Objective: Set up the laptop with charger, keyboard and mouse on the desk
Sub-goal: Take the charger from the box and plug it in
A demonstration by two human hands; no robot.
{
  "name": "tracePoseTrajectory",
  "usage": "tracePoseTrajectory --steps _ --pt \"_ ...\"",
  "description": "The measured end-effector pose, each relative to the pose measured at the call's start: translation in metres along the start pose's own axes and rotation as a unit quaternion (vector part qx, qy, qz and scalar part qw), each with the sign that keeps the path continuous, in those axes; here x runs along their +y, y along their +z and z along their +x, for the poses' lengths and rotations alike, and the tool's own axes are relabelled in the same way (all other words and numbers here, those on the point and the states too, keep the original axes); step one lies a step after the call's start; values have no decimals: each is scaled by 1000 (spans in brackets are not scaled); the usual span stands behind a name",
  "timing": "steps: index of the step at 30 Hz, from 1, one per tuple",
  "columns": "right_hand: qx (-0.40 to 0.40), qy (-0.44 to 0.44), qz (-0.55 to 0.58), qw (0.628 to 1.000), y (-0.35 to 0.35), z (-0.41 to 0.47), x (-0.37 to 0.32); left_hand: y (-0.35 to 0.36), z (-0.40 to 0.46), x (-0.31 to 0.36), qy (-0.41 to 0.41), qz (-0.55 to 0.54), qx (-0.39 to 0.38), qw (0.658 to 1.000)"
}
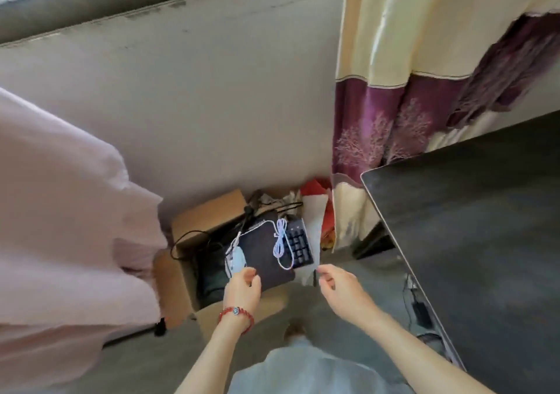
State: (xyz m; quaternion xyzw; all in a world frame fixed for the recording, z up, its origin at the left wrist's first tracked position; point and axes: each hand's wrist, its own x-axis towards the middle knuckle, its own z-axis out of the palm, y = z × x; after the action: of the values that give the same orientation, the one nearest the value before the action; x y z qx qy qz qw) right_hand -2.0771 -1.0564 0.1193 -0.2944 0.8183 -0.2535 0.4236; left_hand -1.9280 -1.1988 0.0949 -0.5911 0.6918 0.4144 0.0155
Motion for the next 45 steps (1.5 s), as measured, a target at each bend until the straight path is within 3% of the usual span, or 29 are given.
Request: tracePoseTrajectory --steps 5,8,12,17,21,25,28,33,38,42,45 --pt "-54 -17 -59 997 68 59 -35 -15 52 -71 -94 -15 -12 995" --pt "-58 -23 -96 993 93 106 -37 -2 97 -91 -99 22 6 995" --pt "-31 -50 -107 992 110 168 -36 18 170 -96 -16 143 21 989" --pt "3 -85 -126 988 122 233 -24 59 261 -98 71 276 -15 958" --pt "7 -110 -165 980 118 256 -17 76 297 -103 117 270 -17 956" --pt "29 -145 -245 958 111 276 -14 63 322 -107 182 268 -87 942" --pt "38 -146 -270 951 107 290 -16 61 334 -97 180 256 -110 943" --pt "44 -137 -267 953 101 299 -15 80 336 -75 178 319 -4 931" --pt "63 -178 -259 947 88 297 -16 52 325 -63 183 197 -6 963" --pt "44 -237 -297 924 72 293 -34 7 295 -32 279 254 81 923" --pt "7 -270 -314 910 62 293 -58 -29 269 1 307 222 110 919"
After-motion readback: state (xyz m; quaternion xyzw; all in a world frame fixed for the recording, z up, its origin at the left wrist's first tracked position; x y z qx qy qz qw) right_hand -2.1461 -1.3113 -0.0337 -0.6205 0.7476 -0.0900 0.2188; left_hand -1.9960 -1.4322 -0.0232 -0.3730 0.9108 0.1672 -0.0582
